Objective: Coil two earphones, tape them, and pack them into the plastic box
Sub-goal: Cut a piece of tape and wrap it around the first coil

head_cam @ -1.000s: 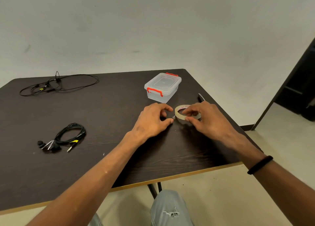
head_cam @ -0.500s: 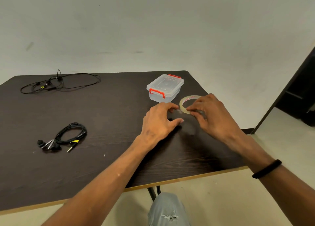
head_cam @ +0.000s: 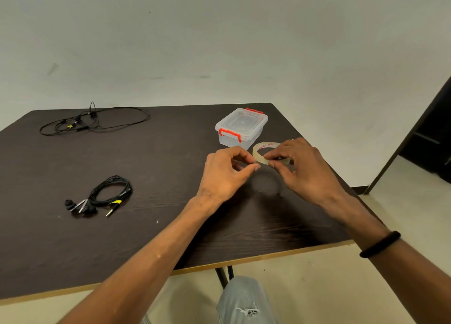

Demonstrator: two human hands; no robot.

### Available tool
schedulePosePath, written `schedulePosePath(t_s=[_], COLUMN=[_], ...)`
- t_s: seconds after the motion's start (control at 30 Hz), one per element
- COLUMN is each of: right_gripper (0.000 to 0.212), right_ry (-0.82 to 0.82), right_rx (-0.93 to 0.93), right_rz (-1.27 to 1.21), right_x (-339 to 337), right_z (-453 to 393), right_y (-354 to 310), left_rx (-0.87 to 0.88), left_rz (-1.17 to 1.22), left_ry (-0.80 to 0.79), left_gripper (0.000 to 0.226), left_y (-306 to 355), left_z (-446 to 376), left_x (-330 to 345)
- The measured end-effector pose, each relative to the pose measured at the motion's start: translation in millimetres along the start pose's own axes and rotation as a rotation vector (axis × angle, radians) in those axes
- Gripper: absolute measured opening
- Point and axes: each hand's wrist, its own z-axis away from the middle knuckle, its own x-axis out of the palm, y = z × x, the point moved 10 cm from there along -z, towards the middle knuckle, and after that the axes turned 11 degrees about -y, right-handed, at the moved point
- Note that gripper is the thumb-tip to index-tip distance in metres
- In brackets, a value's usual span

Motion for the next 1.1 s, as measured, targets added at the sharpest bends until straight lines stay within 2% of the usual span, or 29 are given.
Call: schedulePosePath(t_s=[0.23,0.37,0.47,0.6,0.67,0.8,0.87,0.97,1.1], right_gripper=[0.022,0.022,0.021,0.02,0.019,0.019,0.02,0.02,0.018], right_ry=[-0.012,0.007,0.009,0.01,0.017,-0.014,-0.037,-0.056,-0.085], right_rx=[0.001,0.022,0.035,0.039,0.049,0.076,0.091,0.125,0.13], right_rz=[0.028,0.002,-0.027,-0.037,-0.061,-0.084,-0.098,-0.103,-0.102], right_x=[1.7,0.0,1.1,4.0,6.0,14.3,18.9,23.3,27.8], right_z=[-1.0,-1.1,-1.8,-1.1,0.0,3.9,7.9,14.6,22.9], right_y=[-4.7,-4.4,-3.5,-1.1,3.8,12.9,16.8,22.9,26.7], left_rx=[-0.002,-0.018,-0.021,-0.039,-0.057,-0.192,-0.209,-0.19,-0.14], left_rz=[0.104,0.147,0.235,0.341,0.374,0.457,0.403,0.199,-0.008], left_ry=[0.048,0.14,0.198,0.104,0.046,-0.064,-0.109,-0.147,-0.137], left_gripper=[0.019,0.015,0.022,0.028,0.022,0.017,0.016,0.013,0.012], left_y=[7.3,4.0,-0.8,-8.4,-10.5,-24.4,-26.4,-20.2,-17.1], left_z=[5.3,8.3,11.3,5.1,2.9,5.4,2.6,-2.8,-4.6], left_x=[-5.6,-10.5,-12.6,-2.3,2.6,15.8,18.0,17.4,14.2])
